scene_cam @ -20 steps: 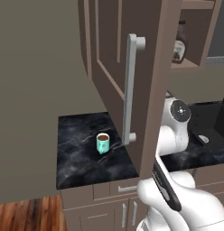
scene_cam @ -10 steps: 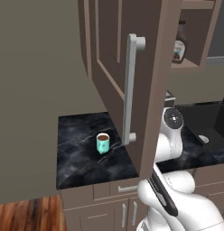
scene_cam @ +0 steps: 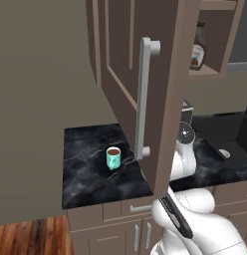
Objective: Pick the syrup bottle and honey bottle from the cabinet and place them next to the mug.
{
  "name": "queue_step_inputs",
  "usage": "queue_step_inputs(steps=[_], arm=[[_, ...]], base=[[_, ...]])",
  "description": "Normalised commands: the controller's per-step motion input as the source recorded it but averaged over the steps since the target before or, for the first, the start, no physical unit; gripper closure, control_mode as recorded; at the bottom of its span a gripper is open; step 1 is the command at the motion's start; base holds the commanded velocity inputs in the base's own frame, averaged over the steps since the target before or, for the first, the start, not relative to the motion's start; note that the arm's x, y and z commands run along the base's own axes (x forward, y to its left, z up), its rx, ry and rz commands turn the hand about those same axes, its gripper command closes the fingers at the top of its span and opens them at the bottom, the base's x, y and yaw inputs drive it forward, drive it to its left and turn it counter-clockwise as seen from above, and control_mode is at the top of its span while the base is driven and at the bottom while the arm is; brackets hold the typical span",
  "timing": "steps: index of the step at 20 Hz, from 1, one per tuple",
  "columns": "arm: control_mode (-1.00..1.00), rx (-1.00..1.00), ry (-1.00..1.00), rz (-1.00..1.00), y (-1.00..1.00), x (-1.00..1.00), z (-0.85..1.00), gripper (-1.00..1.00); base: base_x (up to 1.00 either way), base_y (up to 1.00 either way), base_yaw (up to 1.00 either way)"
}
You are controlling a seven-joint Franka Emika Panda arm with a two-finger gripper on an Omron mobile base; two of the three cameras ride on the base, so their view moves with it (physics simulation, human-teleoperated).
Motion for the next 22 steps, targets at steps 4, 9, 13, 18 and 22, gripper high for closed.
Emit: queue_step_inputs(steps=[4,9,13,18,22], arm=[[-1.00,-0.03,0.00,0.00,0.08,0.28,-0.06,1.00],[-1.00,-0.02,-0.01,0.00,0.09,0.32,0.00,1.00],[-1.00,-0.01,-0.01,0.00,0.09,0.36,0.00,1.00],[-1.00,0.00,0.00,0.00,0.05,0.46,0.00,1.00],[-1.00,0.00,0.00,0.00,0.00,0.53,0.00,1.00]], base=[[0.00,0.00,0.00],[0.00,0.00,0.00],[0.00,0.00,0.00],[0.00,0.00,0.00],[0.00,0.00,0.00]])
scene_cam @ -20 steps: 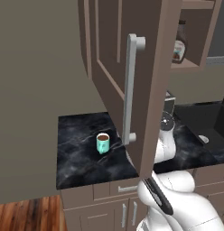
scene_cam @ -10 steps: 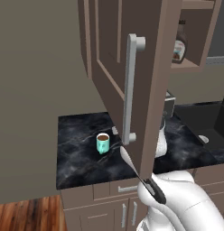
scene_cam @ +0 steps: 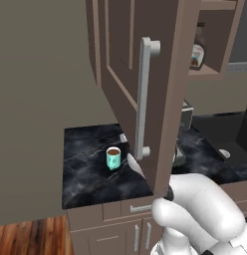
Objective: Pick the syrup bottle and honey bottle from the cabinet and place them next to the mug.
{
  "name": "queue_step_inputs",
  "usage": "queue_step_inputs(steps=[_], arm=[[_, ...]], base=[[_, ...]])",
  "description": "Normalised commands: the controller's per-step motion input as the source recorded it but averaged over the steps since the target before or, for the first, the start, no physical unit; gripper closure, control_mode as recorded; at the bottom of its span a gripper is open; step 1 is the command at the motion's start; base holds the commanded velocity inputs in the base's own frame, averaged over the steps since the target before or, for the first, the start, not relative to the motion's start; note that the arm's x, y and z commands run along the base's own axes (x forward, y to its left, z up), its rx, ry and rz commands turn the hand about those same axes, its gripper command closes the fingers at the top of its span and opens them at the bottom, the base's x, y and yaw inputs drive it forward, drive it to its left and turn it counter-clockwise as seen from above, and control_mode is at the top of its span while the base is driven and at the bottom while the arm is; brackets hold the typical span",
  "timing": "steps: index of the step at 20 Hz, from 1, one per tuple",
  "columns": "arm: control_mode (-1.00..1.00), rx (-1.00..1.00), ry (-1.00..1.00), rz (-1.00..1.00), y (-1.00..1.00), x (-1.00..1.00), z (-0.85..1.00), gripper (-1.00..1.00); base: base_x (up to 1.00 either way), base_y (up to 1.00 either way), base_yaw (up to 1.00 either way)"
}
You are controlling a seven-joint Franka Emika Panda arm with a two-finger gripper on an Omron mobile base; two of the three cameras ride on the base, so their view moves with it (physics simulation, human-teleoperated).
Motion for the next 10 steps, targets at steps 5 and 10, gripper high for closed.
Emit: queue_step_inputs(steps=[5,10], arm=[[-1.00,0.00,0.00,0.00,0.00,0.53,0.00,1.00],[-1.00,0.00,0.00,0.00,0.02,0.34,0.00,1.00]], base=[[0.00,0.00,0.00],[0.00,0.00,0.00]])
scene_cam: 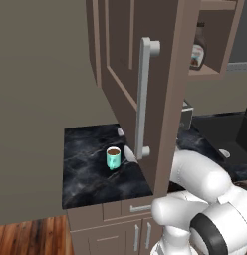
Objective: Pick the syrup bottle and honey bottle from the cabinet and place them next to the mug.
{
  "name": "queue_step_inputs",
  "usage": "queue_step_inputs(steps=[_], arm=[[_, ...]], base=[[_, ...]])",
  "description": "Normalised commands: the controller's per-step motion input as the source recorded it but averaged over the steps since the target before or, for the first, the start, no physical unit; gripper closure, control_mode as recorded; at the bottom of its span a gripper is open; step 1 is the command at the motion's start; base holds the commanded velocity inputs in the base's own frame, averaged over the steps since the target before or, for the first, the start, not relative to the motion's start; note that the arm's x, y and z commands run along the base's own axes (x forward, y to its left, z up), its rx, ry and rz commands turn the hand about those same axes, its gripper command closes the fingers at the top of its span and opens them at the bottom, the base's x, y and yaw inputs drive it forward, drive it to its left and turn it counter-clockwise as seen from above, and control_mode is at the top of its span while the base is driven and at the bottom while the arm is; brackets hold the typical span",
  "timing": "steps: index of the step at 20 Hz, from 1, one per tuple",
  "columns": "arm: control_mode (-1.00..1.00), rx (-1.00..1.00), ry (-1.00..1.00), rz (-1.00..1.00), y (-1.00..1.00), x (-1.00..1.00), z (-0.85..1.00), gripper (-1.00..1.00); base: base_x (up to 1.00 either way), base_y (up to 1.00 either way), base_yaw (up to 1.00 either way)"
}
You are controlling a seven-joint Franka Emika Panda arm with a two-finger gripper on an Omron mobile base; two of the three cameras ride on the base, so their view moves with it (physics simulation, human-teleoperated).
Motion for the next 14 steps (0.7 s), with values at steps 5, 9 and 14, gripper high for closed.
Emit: queue_step_inputs(steps=[5,9,14], arm=[[-1.00,0.00,0.06,0.00,0.00,0.17,-0.12,1.00],[-1.00,0.00,0.06,0.00,0.01,0.07,-0.27,1.00],[-1.00,0.00,0.02,0.00,0.15,0.02,-0.17,1.00]], base=[[0.00,0.00,0.00],[0.00,0.00,0.00],[0.00,0.00,0.00]])
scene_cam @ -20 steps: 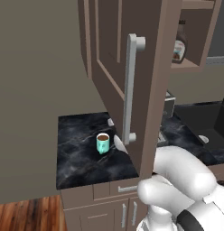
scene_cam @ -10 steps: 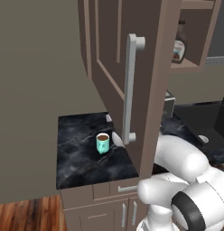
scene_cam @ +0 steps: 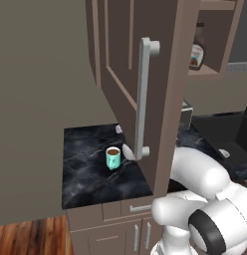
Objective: Pick the syrup bottle and honey bottle from the cabinet and place them next to the mug.
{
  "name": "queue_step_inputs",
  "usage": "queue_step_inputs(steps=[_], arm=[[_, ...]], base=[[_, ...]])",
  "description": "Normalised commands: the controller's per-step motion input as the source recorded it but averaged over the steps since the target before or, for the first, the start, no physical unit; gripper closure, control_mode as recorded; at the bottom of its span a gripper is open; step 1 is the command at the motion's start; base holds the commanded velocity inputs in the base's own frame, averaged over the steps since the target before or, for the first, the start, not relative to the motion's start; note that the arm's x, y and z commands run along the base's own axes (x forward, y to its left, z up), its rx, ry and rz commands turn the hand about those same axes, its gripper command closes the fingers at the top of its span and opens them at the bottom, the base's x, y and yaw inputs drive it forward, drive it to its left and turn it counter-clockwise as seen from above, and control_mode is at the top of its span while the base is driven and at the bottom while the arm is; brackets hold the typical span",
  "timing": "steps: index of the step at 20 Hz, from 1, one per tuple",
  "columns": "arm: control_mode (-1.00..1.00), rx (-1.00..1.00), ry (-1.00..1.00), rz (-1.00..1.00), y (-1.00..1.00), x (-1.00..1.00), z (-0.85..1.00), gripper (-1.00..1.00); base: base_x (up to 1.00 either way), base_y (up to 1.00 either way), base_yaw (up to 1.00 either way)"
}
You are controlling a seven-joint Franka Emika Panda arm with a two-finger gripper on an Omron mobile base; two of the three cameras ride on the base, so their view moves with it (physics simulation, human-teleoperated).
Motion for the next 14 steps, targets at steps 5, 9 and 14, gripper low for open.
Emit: queue_step_inputs(steps=[5,9,14], arm=[[-1.00,0.00,0.00,0.00,0.27,-0.12,-0.16,1.00],[-1.00,0.00,0.00,0.00,0.09,-0.08,-0.23,1.00],[-1.00,0.00,0.01,0.00,0.00,0.00,-0.32,1.00]], base=[[0.00,0.00,0.00],[0.00,0.00,0.00],[0.00,0.00,0.00]])
